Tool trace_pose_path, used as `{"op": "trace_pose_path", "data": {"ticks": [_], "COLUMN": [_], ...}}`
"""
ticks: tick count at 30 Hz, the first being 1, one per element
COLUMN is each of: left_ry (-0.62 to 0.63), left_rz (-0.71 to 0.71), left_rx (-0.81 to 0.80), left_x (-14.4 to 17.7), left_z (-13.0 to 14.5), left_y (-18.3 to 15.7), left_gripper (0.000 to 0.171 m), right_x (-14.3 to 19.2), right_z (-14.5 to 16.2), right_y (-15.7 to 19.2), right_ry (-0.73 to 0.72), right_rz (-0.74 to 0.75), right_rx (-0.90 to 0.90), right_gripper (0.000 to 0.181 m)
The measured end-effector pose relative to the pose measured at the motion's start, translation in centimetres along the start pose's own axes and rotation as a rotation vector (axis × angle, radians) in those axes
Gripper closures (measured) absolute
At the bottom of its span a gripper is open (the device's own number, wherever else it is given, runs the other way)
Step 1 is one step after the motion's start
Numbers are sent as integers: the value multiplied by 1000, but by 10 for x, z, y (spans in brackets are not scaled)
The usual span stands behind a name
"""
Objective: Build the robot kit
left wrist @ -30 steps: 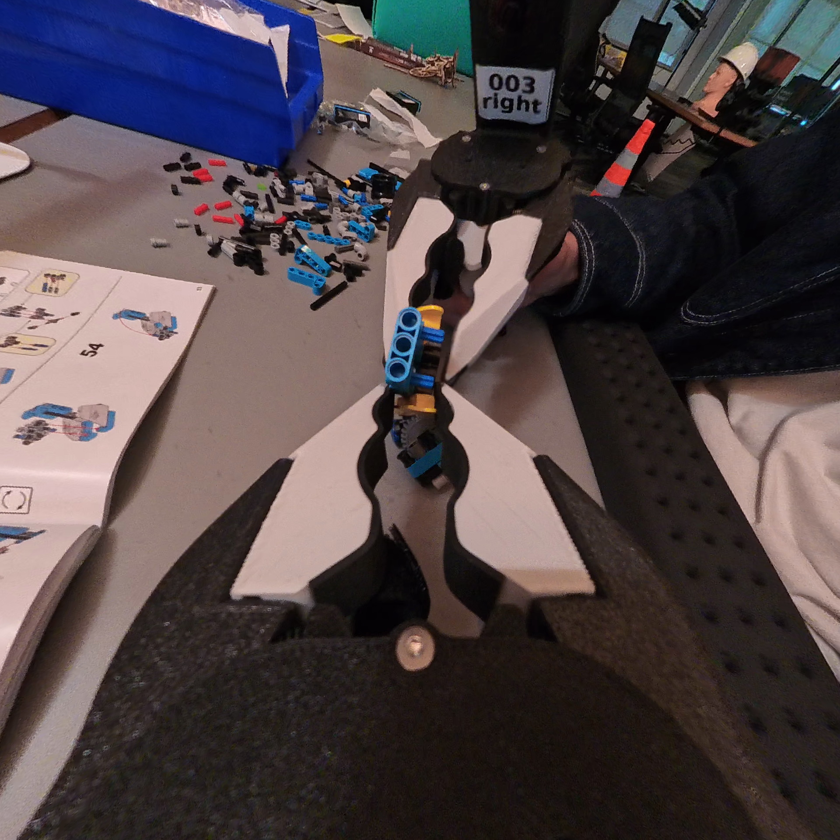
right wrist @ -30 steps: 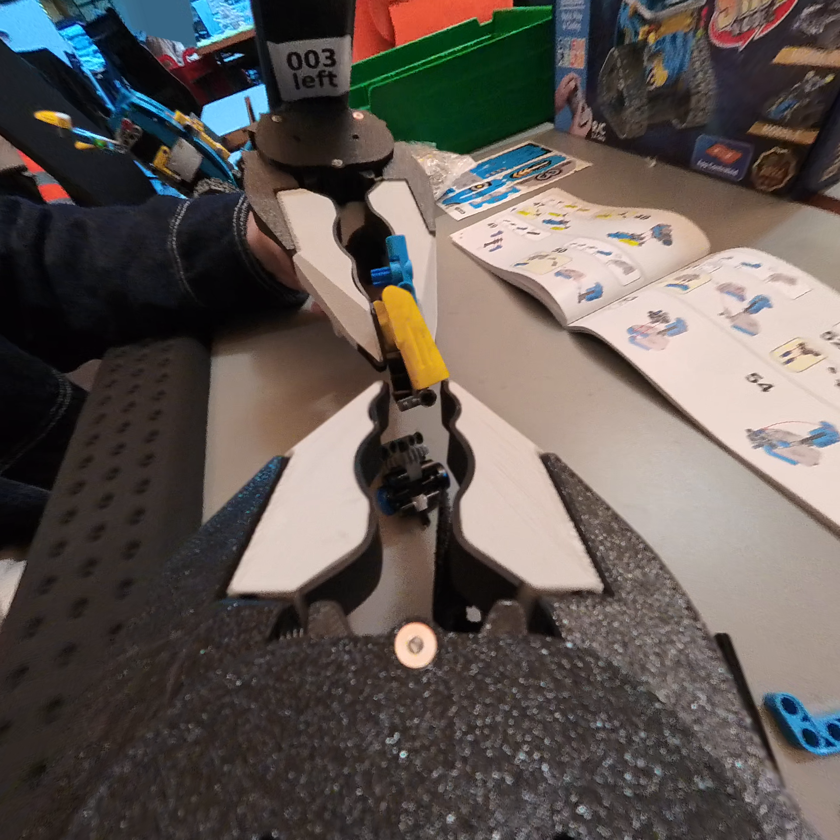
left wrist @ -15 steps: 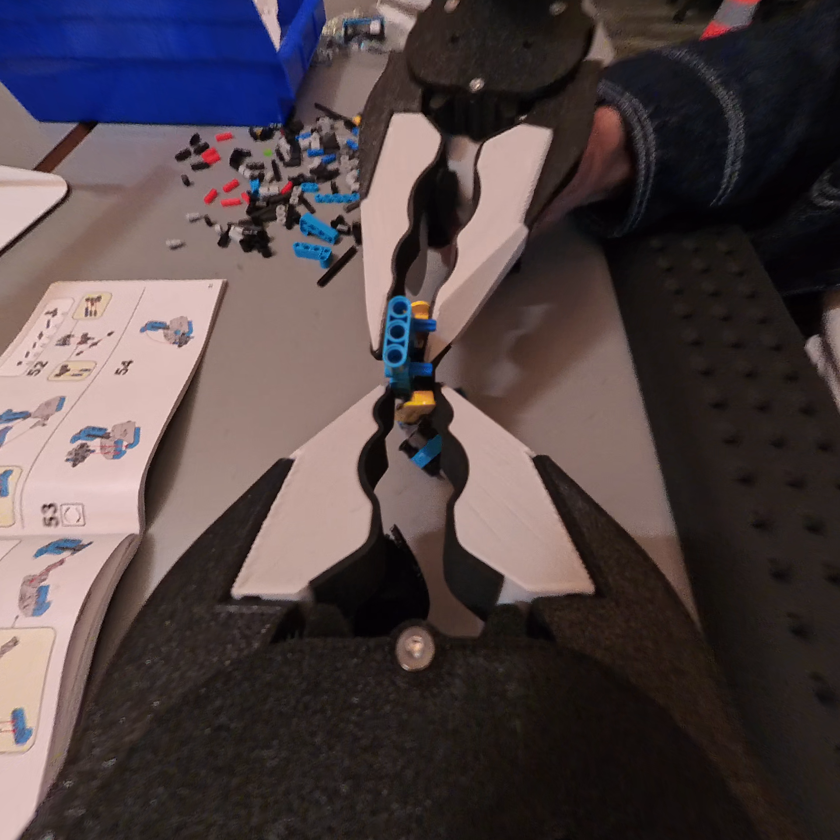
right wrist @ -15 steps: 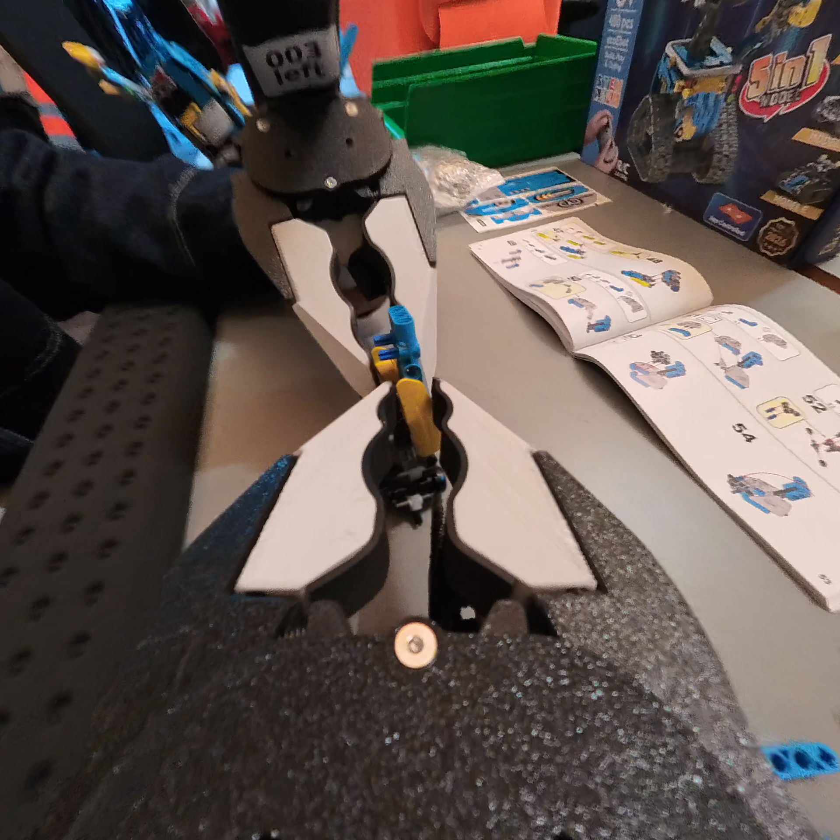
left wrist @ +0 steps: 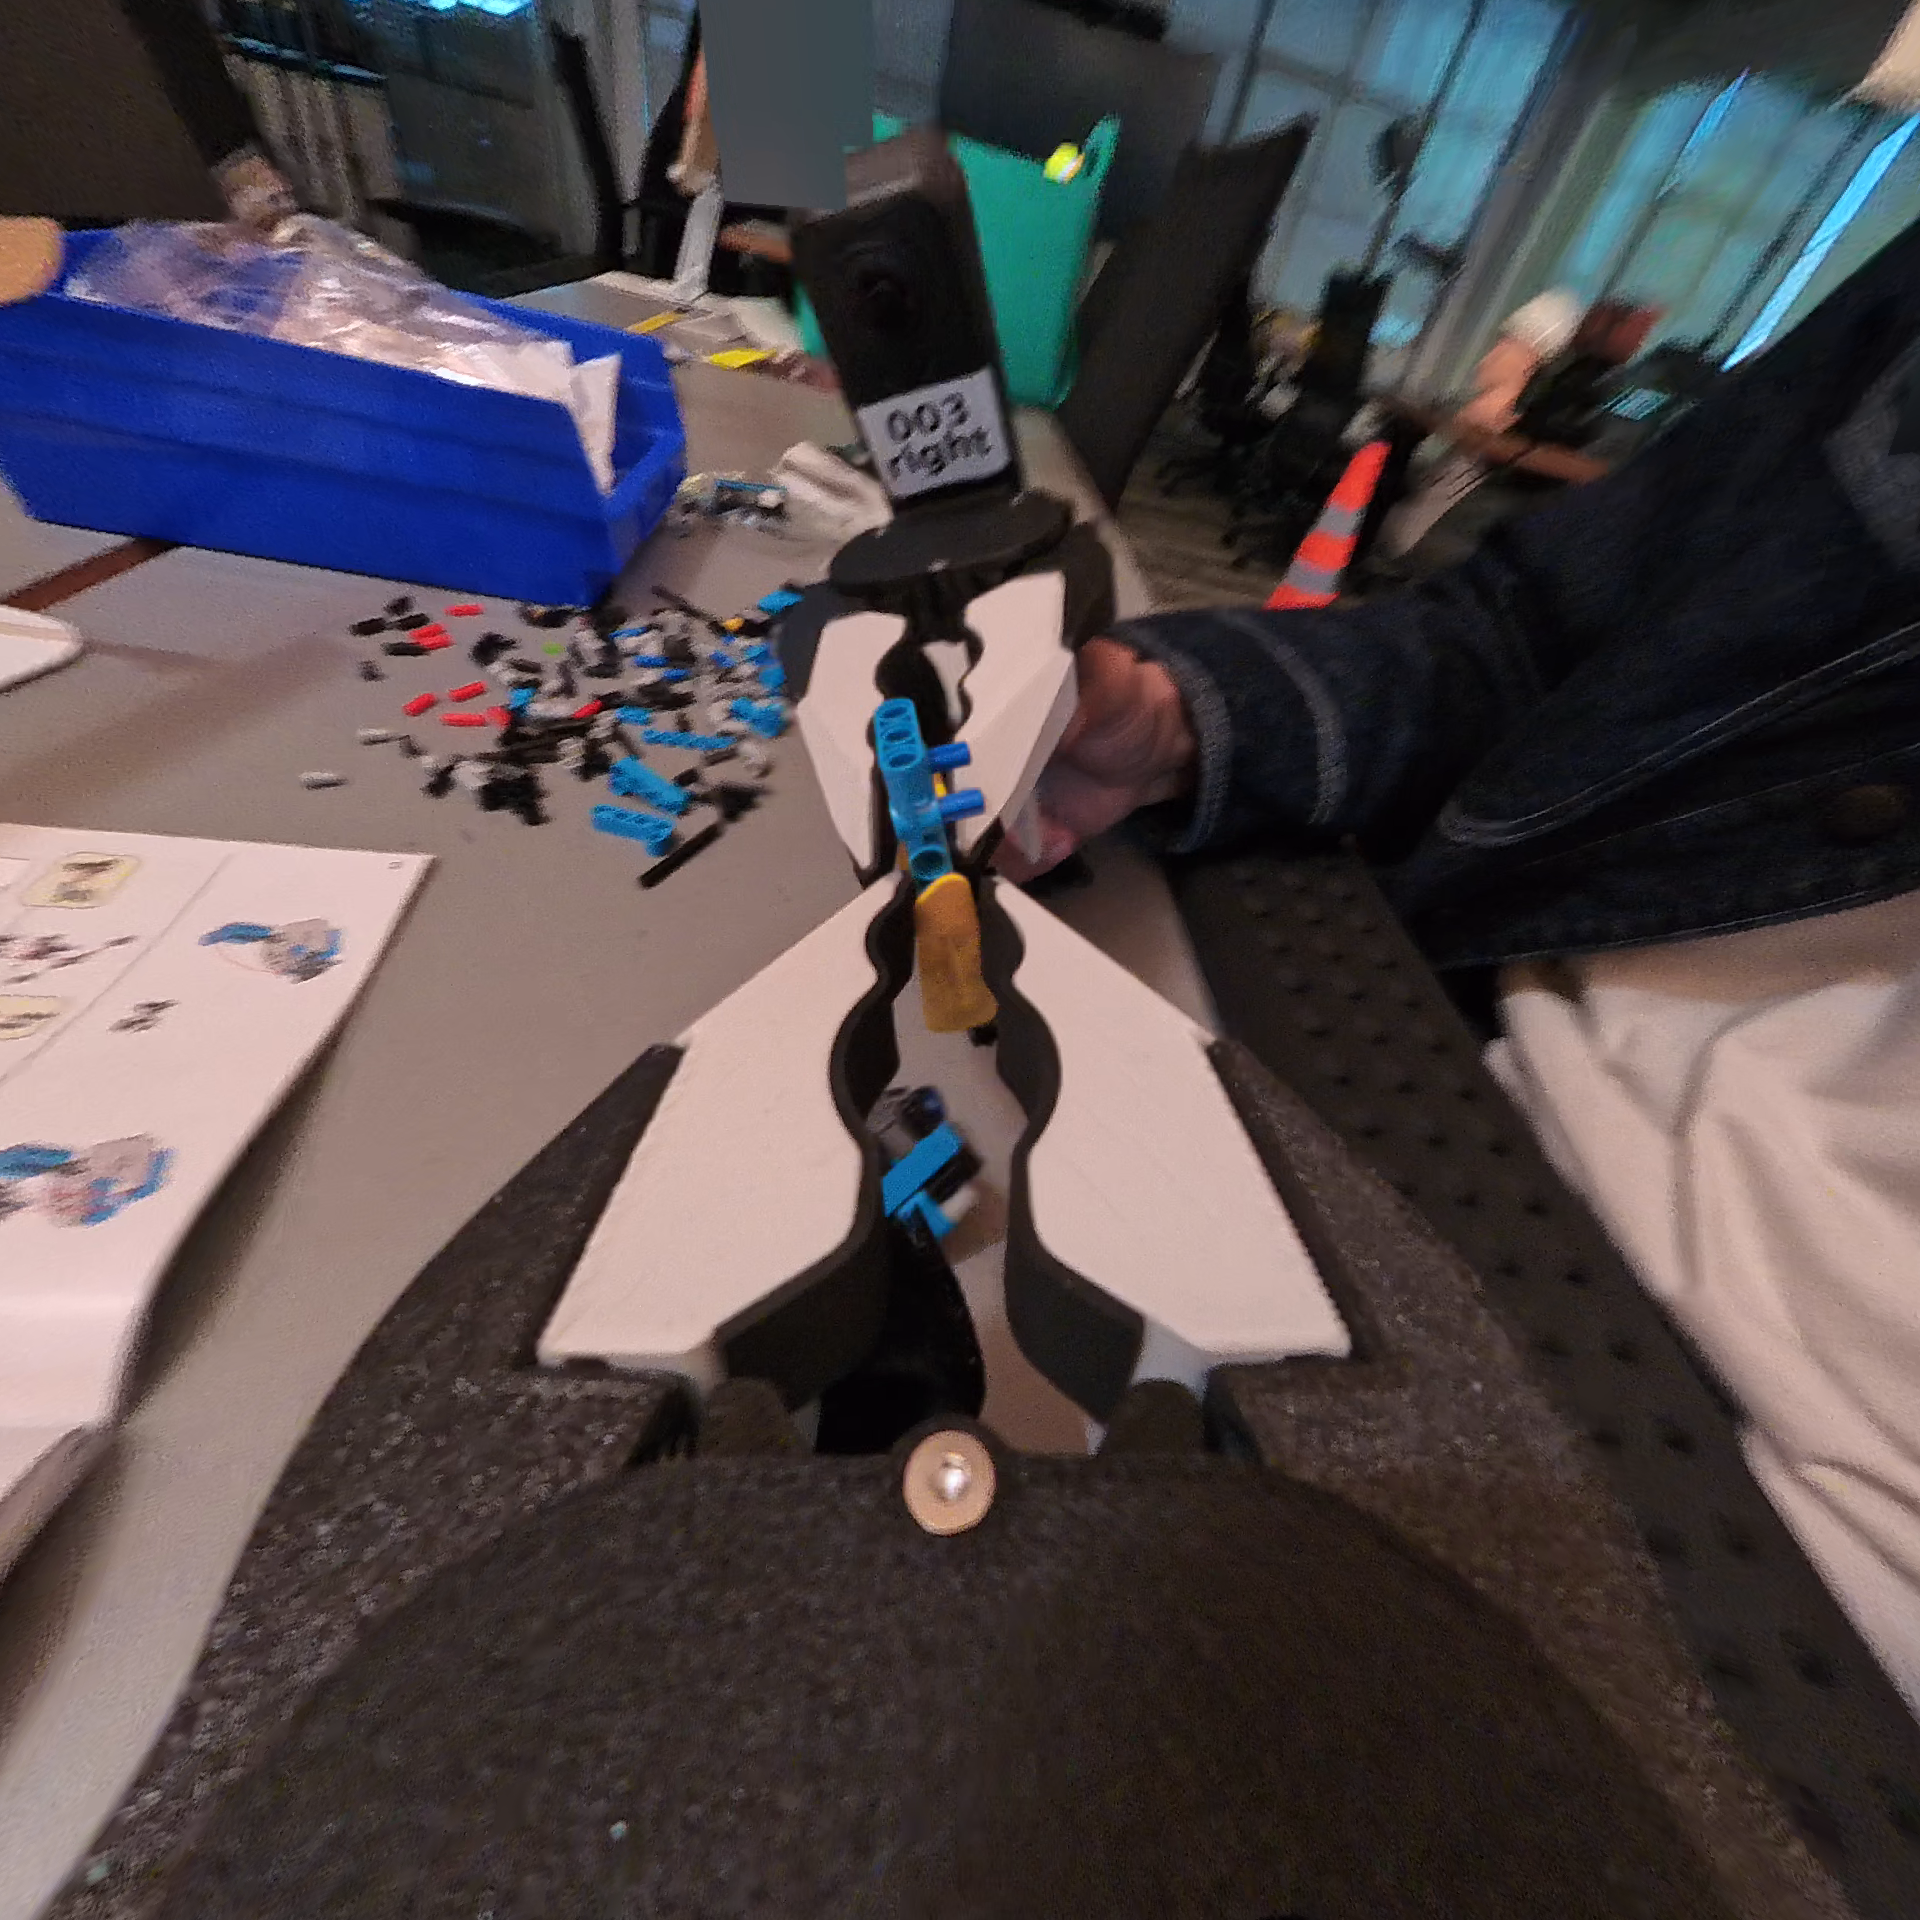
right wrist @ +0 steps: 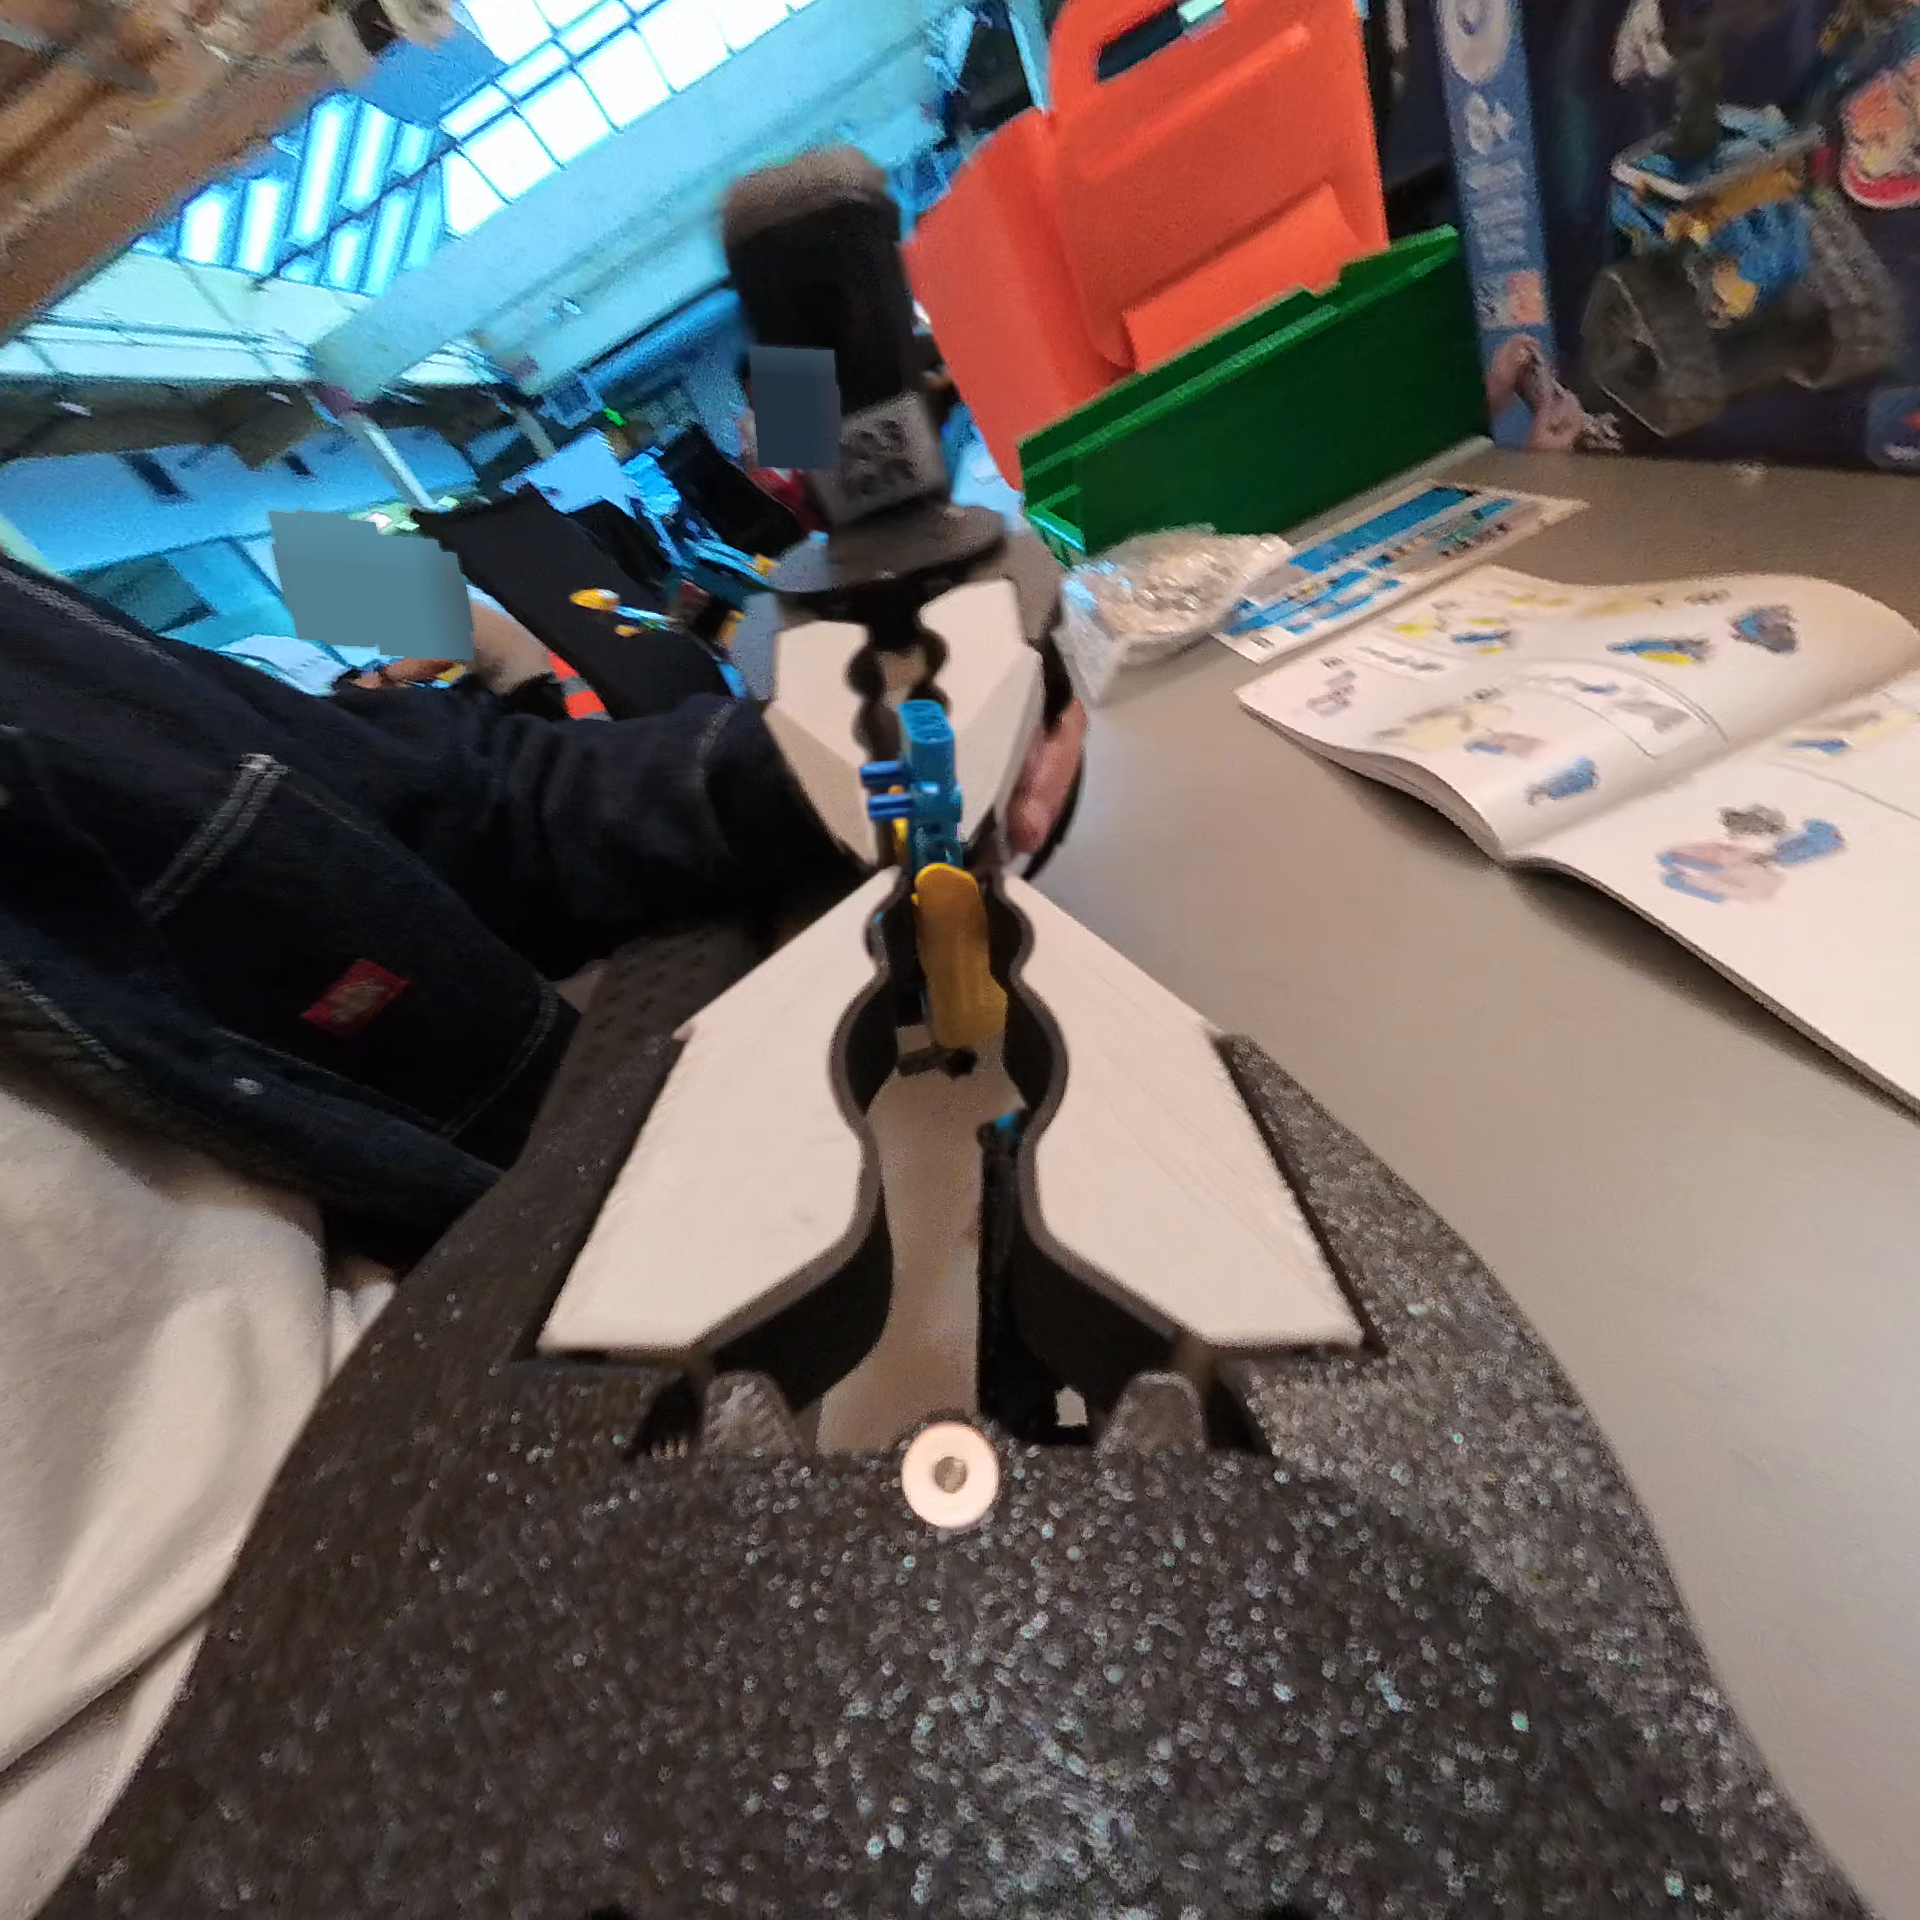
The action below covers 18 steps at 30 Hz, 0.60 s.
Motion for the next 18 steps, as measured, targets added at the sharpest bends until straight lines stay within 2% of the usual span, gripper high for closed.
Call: {"op": "trace_pose_path", "data": {"ticks": [2,4,9,12,15,18], "left_ry": [-14,-25,-42,-15,78,133], "left_rz": [60,64,92,25,-74,-95], "left_rx": [82,92,110,37,-79,-124], "left_x": [3,4,6,2,-5,-5], "left_z": [-6,-7,-12,-3,14,22], "left_y": [-2,-1,-6,0,8,10], "left_gripper": [161,161,162,161,160,160], "right_x": [-2,-2,-2,0,3,0], "right_z": [-4,-7,-7,-2,5,8], "right_y": [7,9,10,1,-8,-10], "right_ry": [-22,-29,-29,5,74,121], "right_rz": [-37,-39,-44,1,92,145], "right_rx": [13,33,39,4,63,131], "right_gripper": [169,164,169,169,169,169]}}
Point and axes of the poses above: each gripper's, where its closed fingertips meet, x back along the fingers, z out of its underside, y = z × x across the jaws, the point moved 1 cm from there along x, back along the fingers, and after that the axes turned 14 degrees about -z, right-handed, at the moved point
